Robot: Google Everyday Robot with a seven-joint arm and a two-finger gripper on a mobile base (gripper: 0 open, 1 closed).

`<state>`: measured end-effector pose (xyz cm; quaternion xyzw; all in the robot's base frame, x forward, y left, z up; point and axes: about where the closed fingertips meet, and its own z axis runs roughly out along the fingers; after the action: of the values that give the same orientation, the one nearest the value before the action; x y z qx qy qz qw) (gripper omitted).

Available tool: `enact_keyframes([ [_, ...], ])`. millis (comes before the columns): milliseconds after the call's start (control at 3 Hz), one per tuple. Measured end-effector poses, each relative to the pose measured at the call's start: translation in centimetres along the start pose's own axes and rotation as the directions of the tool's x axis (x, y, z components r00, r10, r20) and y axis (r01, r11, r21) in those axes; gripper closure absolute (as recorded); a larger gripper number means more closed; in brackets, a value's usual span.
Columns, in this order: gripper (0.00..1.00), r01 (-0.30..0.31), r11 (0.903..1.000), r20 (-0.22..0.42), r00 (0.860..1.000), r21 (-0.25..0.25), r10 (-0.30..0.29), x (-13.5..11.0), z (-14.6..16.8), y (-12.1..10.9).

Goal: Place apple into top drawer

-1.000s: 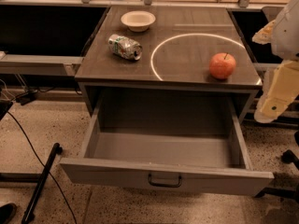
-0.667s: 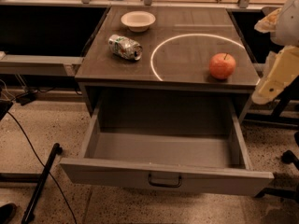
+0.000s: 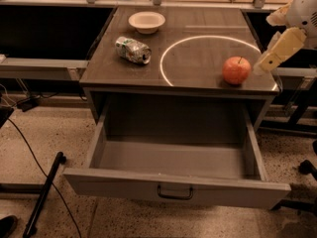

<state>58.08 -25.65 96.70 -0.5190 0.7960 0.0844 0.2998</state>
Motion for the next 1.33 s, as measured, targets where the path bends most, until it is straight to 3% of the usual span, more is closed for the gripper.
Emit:
enact_keyframes([
  [333,0.00,-0.122,0.9915,0.017,0.992,-0.044,0.123,2.0,3.9,-2.8],
  [667,0.00,-0.183,0.9801,0.009,0.983,-0.077,0.184,3.6,7.4,-4.1],
  [1000,0.00,-0.205,0.9742,0.023,0.978,-0.094,0.208,3.6,9.6,-4.6],
  [1333,0.19,-0.218,0.9692,0.037,0.974,-0.115,0.223,3.0,11.7,-4.7],
])
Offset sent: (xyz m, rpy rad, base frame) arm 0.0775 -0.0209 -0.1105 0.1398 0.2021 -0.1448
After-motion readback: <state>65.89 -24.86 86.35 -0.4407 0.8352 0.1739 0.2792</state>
